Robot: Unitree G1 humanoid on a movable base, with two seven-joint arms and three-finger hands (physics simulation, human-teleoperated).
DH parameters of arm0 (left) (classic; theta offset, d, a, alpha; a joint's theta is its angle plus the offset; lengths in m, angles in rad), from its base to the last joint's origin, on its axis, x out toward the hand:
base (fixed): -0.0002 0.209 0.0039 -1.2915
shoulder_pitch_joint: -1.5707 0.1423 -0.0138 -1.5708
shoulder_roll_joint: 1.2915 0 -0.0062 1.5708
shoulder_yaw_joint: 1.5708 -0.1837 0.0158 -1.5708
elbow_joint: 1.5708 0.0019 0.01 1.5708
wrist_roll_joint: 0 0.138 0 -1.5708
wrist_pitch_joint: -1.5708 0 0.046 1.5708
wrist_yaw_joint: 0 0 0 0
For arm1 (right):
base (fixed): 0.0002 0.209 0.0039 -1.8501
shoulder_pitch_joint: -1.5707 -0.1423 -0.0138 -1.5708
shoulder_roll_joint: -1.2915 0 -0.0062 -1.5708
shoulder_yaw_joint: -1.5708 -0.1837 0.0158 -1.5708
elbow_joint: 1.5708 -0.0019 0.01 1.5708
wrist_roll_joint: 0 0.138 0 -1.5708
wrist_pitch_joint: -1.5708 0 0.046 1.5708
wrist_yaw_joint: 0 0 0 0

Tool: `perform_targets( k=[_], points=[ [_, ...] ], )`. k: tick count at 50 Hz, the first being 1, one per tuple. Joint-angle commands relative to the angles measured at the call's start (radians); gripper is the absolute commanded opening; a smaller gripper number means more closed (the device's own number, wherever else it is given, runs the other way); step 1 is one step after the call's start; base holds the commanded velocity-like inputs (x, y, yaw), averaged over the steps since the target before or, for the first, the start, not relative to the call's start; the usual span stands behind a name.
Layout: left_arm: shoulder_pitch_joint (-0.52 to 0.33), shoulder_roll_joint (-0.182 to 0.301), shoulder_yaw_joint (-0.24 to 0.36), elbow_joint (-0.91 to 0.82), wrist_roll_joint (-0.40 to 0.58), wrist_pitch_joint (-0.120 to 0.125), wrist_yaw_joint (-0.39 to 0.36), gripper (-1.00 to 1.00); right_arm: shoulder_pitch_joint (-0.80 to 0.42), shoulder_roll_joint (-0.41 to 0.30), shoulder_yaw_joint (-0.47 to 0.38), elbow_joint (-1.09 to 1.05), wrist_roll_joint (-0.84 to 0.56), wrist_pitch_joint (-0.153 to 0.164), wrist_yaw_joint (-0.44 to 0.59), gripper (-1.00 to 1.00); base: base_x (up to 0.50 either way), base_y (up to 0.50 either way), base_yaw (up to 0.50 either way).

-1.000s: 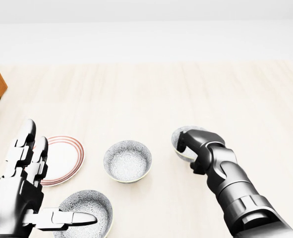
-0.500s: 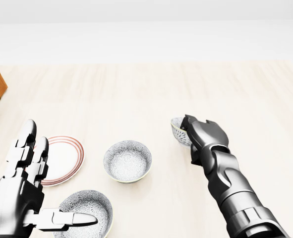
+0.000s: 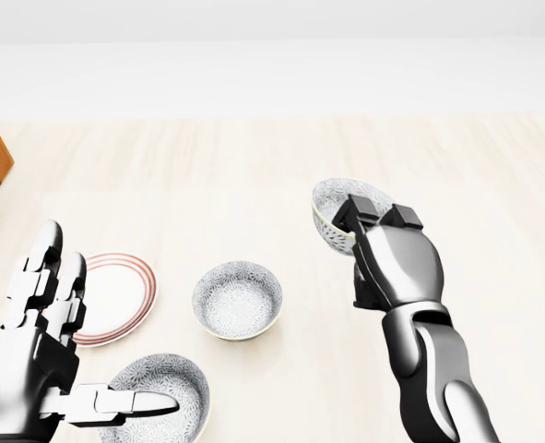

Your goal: Stack the bowl at the front on the bowl in the middle.

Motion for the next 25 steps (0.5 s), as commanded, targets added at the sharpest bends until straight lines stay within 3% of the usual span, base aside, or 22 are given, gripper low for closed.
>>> perform_targets(
  k=[1,3,6,7,9,11,25],
  points=[
    [0.002,0.0,0.003,-0.003,-0.001,0.0,0.001,1.0,0.11,0.034,0.027,-0.228,-0.139,-0.044,0.02,-1.0,0.0,0.0,0.0],
    [0.002,-0.001,0.004,-0.003,-0.001,-0.001,0.001,1.0,0.118,0.037,0.038,-0.244,-0.144,-0.09,0.022,-1.0,0.0,0.0,0.0],
    [0.004,-0.001,0.0,-0.001,0.002,-0.004,0.001,1.0,0.119,0.048,0.048,-0.257,-0.165,-0.119,0.041,-1.0,0.0,0.0,0.0],
    [0.005,-0.001,-0.001,-0.002,0.003,-0.005,0.001,1.0,0.119,0.046,0.051,-0.253,-0.167,-0.143,0.044,-1.0,0.0,0.0,0.0],
    [0.005,-0.001,-0.002,-0.001,0.004,-0.007,0.001,1.0,0.118,0.058,0.051,-0.253,-0.177,-0.142,0.047,-1.0,0.0,0.0,0.0],
    [0.003,-0.001,-0.002,0.002,0.004,-0.006,0.001,1.0,0.118,0.061,0.062,-0.253,-0.177,-0.17,0.065,-1.0,0.0,0.0,0.0],
    [0.001,0.001,0.001,0.012,0.002,-0.013,-0.002,1.0,0.088,0.112,0.128,-0.192,-0.248,-0.172,0.099,-1.0,0.0,0.0,0.0]
  ],
)
